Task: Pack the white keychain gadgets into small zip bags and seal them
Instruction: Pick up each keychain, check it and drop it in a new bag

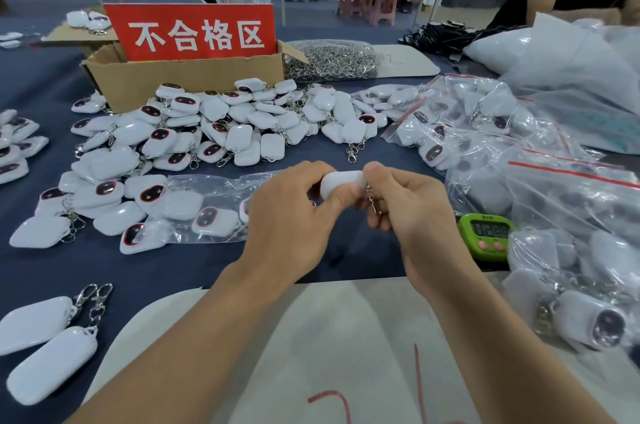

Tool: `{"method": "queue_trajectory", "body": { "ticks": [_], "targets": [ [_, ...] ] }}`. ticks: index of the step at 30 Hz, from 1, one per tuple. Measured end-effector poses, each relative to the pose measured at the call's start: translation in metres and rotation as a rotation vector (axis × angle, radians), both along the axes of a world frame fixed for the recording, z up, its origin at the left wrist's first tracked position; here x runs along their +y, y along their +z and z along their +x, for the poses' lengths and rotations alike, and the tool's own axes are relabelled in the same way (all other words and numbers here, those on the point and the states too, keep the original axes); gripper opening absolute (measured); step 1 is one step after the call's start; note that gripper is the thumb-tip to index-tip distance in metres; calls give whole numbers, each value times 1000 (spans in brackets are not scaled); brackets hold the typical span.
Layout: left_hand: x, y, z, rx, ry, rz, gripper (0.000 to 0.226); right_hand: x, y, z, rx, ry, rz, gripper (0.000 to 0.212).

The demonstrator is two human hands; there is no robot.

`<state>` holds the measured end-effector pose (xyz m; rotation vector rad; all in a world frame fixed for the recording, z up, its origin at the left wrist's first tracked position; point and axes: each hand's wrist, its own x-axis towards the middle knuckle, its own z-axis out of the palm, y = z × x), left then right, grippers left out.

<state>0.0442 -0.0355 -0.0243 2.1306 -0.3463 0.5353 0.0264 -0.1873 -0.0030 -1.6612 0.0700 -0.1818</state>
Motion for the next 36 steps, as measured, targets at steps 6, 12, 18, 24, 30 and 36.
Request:
{"method": "queue_trajectory", "body": {
  "ticks": [6, 12, 18, 24, 30, 36],
  "targets": [
    [2, 5, -1, 35, -32, -51, 29, 0, 0, 1, 43, 32, -26, 38],
    [16, 12, 6, -11, 415, 310, 39, -1, -4, 3, 79, -149, -16, 43],
    [18, 6, 11, 191, 403, 538, 24, -1, -7, 4, 113, -156, -52, 43],
    [9, 11, 0, 8, 111, 222, 46, 7, -13, 4, 99, -34, -159, 21],
    [5, 8, -3, 8, -100, 2, 45, 16, -16, 5, 22, 102, -211, 30],
    [13, 18, 8, 52, -17, -339, 40, 15, -13, 5, -121, -23, -251, 31]
  ]
}}
